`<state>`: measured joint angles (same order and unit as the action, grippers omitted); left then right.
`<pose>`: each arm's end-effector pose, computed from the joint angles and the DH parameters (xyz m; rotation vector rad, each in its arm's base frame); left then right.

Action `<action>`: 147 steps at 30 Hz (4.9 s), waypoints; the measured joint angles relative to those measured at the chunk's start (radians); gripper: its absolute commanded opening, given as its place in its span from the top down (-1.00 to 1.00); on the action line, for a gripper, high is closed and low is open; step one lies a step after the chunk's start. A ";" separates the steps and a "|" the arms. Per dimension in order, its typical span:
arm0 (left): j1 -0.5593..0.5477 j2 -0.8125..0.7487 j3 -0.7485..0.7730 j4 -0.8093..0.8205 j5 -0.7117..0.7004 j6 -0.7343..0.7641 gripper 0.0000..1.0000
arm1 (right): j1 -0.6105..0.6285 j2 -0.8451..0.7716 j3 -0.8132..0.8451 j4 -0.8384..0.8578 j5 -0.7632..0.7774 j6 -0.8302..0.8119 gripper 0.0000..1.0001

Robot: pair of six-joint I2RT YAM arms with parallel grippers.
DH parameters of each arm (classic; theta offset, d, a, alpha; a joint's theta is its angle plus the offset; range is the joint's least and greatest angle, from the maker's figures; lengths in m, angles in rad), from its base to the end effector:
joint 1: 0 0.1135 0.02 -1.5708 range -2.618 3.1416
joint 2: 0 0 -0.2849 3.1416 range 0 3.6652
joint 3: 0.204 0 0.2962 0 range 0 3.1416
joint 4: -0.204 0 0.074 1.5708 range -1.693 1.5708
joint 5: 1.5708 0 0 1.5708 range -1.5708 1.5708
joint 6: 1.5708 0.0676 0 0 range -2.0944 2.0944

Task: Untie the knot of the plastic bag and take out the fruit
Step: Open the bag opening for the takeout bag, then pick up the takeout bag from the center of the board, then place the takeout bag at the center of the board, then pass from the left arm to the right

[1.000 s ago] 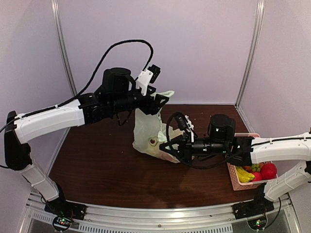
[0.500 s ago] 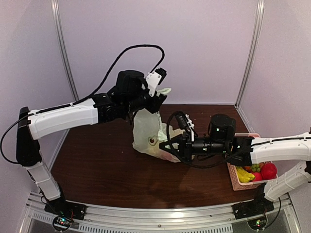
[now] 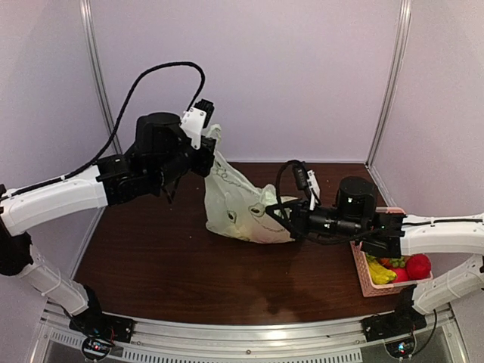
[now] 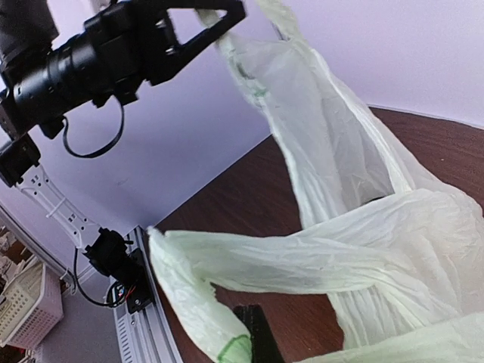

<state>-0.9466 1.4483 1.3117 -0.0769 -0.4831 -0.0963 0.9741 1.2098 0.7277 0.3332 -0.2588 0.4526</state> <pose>0.2660 -0.3156 0.3879 0.4021 1.7247 -0.3267 0.1779 0.2926 0.2780 -0.6878 1.7610 1.2436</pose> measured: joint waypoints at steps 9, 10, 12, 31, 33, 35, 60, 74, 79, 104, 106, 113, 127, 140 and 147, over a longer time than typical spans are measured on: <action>0.185 -0.186 -0.205 -0.008 0.139 -0.168 0.90 | -0.095 -0.079 -0.075 -0.017 0.079 0.069 1.00; 0.208 -0.199 -0.225 -0.008 0.159 -0.185 0.89 | -0.101 -0.090 -0.082 -0.021 0.083 0.074 1.00; 0.240 -0.226 -0.262 -0.009 0.195 -0.210 0.86 | -0.112 -0.112 -0.093 -0.033 0.090 0.080 1.00; 0.293 -0.394 -0.429 0.031 0.807 -0.159 0.96 | -0.265 -0.217 -0.110 -0.192 0.203 0.113 1.00; 0.293 -0.425 -0.458 0.028 0.838 -0.157 0.91 | -0.275 -0.217 -0.109 -0.190 0.193 0.109 1.00; 0.293 -0.459 -0.487 0.022 0.846 -0.158 0.88 | -0.275 -0.217 -0.109 -0.185 0.169 0.102 1.00; 0.293 -0.504 -0.294 -0.261 0.678 -0.195 -0.43 | -0.212 -0.150 -0.097 -0.135 -0.144 -0.032 1.00; 0.293 -0.383 -0.115 -0.396 0.827 0.018 -0.53 | -0.206 -0.146 -0.090 -0.136 -0.144 -0.039 1.00; 0.290 -0.365 -0.114 -0.418 0.859 0.055 -0.49 | -0.206 -0.146 -0.090 -0.136 -0.144 -0.040 1.00; 0.436 -0.137 0.014 -0.188 0.904 -0.106 1.00 | -0.428 -0.064 0.186 -0.260 0.109 -0.037 1.00; 0.465 -0.094 0.032 -0.115 0.965 -0.118 1.00 | -0.441 -0.075 0.245 -0.269 0.108 -0.072 1.00; 0.475 -0.068 -0.002 0.079 1.107 -0.127 1.00 | -0.412 -0.251 0.207 -0.256 0.025 -0.186 1.00; 0.480 -0.272 -0.390 0.128 1.138 -0.148 1.00 | -0.230 -0.497 -0.073 -0.490 -0.024 -0.169 -0.48; 0.480 -0.356 -0.422 0.071 1.153 -0.191 1.00 | -0.192 -0.199 0.389 -0.516 0.087 -0.322 -0.74; 0.480 -0.367 -0.422 0.031 1.153 -0.192 1.00 | -0.106 0.148 0.665 -0.614 0.118 -0.424 -0.87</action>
<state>-0.4664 1.0813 0.8902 -0.0463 0.6697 -0.2878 0.8684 1.3582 1.3926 -0.2806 -0.1410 0.0288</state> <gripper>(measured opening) 0.007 0.917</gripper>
